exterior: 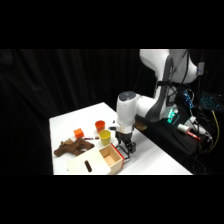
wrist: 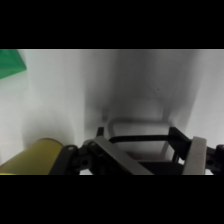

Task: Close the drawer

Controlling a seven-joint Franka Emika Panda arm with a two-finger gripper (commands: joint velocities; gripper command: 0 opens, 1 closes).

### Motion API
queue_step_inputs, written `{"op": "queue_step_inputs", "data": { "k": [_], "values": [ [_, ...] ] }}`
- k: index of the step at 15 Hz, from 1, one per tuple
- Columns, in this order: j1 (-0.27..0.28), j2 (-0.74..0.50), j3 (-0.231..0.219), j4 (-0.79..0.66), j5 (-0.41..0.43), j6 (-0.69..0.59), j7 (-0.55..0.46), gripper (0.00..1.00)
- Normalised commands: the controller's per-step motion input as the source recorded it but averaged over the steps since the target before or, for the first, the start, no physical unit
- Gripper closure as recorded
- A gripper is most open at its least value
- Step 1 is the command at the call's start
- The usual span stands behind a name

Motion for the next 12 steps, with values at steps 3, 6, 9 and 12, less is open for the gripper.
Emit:
{"op": "queue_step_inputs", "data": {
  "k": [3, 6, 9, 12],
  "values": [
    [0.166, 0.0, -0.21, 0.23, -0.2, -0.05, 0.15, 0.0],
    [0.021, 0.03, -0.083, 0.27, -0.088, -0.11, 0.06, 0.0],
    [-0.078, 0.13, 0.046, 0.34, 0.016, -0.16, -0.03, 0.0],
    [-0.135, 0.36, 0.145, 0.66, 0.082, -0.55, -0.16, 0.0]
  ]
}}
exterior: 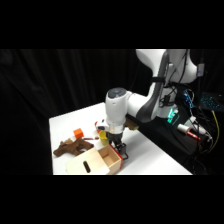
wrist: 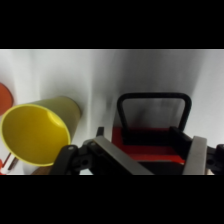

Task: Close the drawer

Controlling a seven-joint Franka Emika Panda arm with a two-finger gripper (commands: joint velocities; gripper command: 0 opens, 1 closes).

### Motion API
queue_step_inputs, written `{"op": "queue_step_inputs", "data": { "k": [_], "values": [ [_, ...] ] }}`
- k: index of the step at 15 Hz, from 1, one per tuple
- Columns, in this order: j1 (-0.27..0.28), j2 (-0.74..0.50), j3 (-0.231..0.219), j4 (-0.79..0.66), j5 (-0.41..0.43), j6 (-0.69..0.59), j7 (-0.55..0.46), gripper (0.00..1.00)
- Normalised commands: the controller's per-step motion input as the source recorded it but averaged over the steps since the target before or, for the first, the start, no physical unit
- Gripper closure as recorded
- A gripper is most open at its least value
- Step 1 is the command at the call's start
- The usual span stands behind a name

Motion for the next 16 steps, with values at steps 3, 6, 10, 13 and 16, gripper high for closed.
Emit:
{"op": "queue_step_inputs", "data": {
  "k": [3, 6, 10, 13, 16],
  "values": [
    [-0.128, 0.61, 0.144, 0.97, 0.099, -0.59, -0.17, 0.0],
    [-0.033, 0.58, 0.055, 0.96, 0.02, -0.41, -0.04, 0.0],
    [0.009, 0.4, 0.003, 0.75, -0.029, -0.25, 0.01, 0.0],
    [-0.012, 0.19, -0.034, 0.49, -0.045, -0.11, 0.02, 0.0],
    [-0.035, 0.05, -0.044, 0.3, -0.045, -0.06, 0.03, 0.0]
  ]
}}
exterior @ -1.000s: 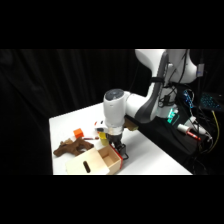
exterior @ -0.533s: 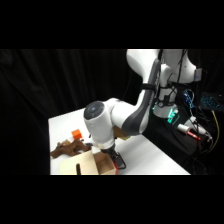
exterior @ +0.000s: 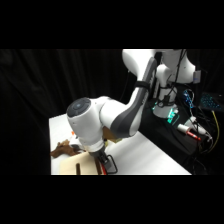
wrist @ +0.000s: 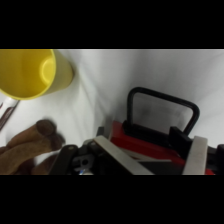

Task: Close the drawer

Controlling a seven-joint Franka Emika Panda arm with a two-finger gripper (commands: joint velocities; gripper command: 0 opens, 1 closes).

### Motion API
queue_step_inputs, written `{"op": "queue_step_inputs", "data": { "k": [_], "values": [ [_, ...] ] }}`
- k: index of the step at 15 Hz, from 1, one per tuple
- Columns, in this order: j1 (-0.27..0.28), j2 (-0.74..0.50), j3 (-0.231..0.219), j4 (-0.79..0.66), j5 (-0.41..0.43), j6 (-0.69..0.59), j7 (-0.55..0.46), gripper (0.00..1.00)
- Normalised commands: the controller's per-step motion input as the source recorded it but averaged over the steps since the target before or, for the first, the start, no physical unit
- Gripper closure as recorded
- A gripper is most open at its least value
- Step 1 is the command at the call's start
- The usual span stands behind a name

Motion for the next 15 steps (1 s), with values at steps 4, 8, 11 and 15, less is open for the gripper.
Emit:
{"op": "queue_step_inputs", "data": {
  "k": [4, 8, 11, 15],
  "values": [
    [-0.065, 0.03, -0.011, 0.17, 0.0, 0.03, 0.02, 0.0],
    [-0.073, 0.12, 0.018, 0.19, 0.073, 0.14, 0.04, 0.0],
    [-0.052, 0.11, 0.017, 0.24, 0.077, 0.14, 0.04, 0.0],
    [0.011, -0.08, -0.029, 0.16, -0.011, 0.03, 0.06, 0.0]
  ]
}}
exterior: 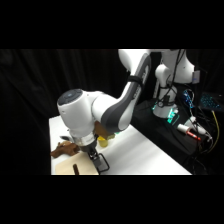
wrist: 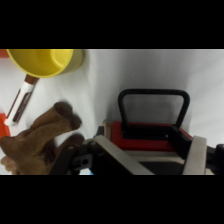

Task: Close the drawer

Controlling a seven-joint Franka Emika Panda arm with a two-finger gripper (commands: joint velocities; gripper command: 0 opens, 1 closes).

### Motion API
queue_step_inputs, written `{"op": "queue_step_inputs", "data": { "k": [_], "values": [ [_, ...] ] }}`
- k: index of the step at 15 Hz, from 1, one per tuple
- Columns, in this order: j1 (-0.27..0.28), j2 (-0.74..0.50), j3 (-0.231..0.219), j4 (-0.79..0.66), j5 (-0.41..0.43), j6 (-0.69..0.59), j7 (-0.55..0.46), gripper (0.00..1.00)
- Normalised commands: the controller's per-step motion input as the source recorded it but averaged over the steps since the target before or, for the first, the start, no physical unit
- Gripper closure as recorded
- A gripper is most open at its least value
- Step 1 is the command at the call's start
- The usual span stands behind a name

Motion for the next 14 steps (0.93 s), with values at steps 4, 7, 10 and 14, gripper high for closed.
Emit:
{"op": "queue_step_inputs", "data": {
  "k": [4, 7, 10, 14],
  "values": [
    [0.046, -0.39, -0.037, -0.11, -0.085, -0.2, 0.03, 0.0],
    [0.04, -0.62, -0.002, -0.32, -0.099, -0.33, -0.01, 0.0],
    [0.002, -0.6, 0.048, -0.33, -0.076, -0.36, -0.07, 0.0],
    [-0.056, -0.45, 0.076, -0.3, -0.036, -0.21, -0.14, 0.0]
  ]
}}
